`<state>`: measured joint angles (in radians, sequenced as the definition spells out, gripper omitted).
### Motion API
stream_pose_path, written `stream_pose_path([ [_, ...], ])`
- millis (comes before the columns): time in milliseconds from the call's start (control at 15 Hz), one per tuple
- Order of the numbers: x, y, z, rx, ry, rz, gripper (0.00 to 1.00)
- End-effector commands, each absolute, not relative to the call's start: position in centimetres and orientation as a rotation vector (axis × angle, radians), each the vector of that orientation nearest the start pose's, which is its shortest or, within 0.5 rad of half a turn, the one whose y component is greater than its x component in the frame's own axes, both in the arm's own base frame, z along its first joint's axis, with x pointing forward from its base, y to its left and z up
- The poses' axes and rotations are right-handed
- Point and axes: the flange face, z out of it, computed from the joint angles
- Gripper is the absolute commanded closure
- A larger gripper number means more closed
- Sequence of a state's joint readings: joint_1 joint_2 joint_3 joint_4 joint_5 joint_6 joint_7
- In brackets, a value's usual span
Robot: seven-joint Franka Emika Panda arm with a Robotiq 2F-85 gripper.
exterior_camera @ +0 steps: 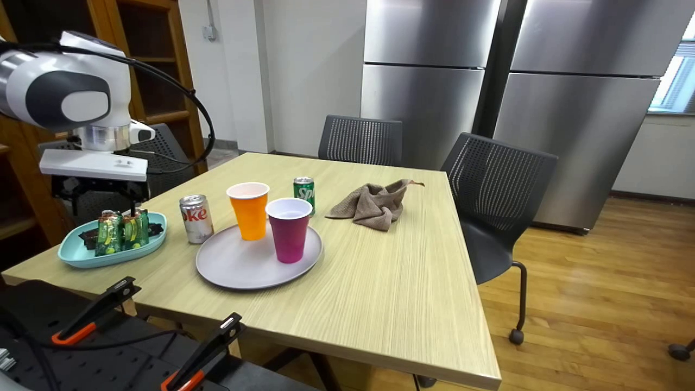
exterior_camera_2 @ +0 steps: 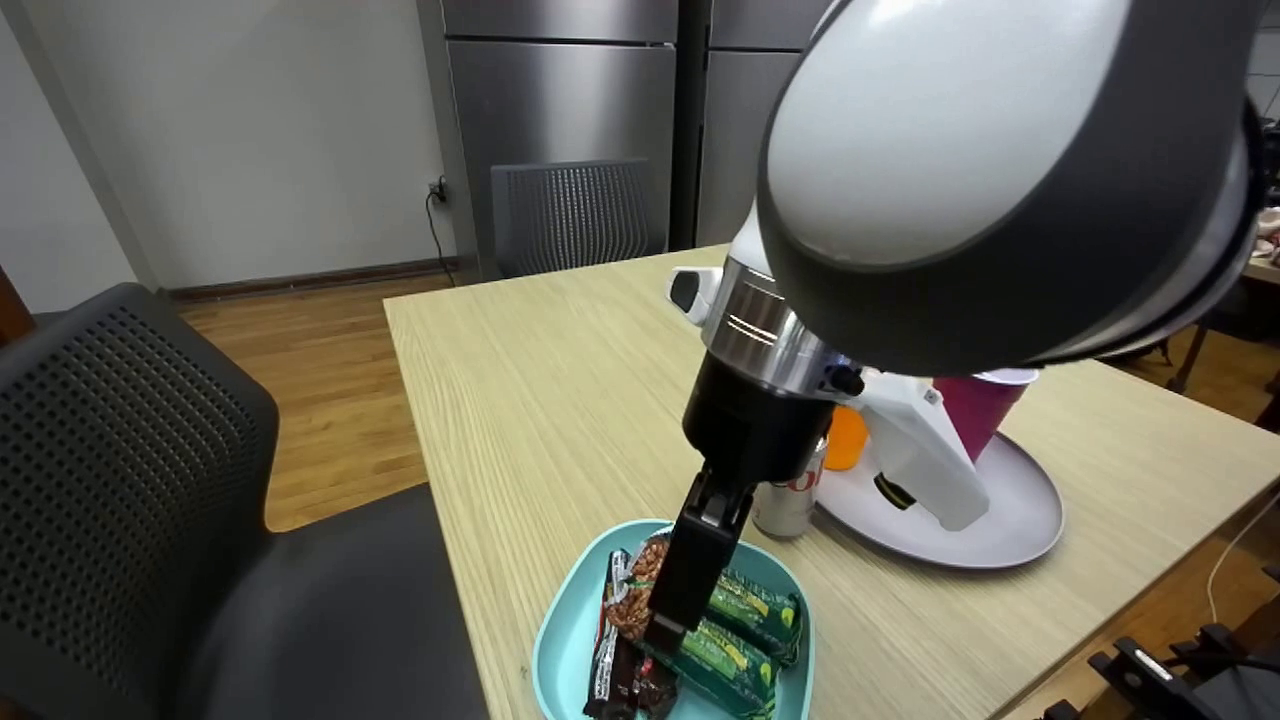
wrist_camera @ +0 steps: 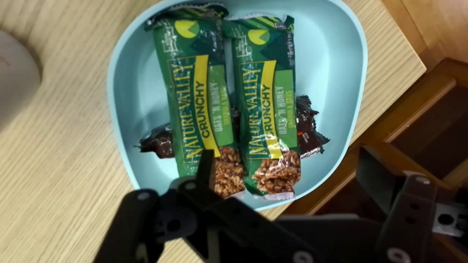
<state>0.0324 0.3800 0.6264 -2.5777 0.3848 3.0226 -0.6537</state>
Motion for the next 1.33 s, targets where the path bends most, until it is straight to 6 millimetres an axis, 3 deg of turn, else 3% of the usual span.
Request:
stream_pose_path([
  [0, 35.0, 26.3, 17.7, -2.603, -1.228, -0.195, 0.00],
  [667, 34.3, 24.0, 22.0, -2.696, -1.272, -0.373, 0.00],
  [933, 34.4, 24.1, 23.7, -2.708, -1.273, -0.442, 0.00],
  [1267, 35.2, 22.7, 26.5, -2.750, -1.263, -0.559, 0.00],
])
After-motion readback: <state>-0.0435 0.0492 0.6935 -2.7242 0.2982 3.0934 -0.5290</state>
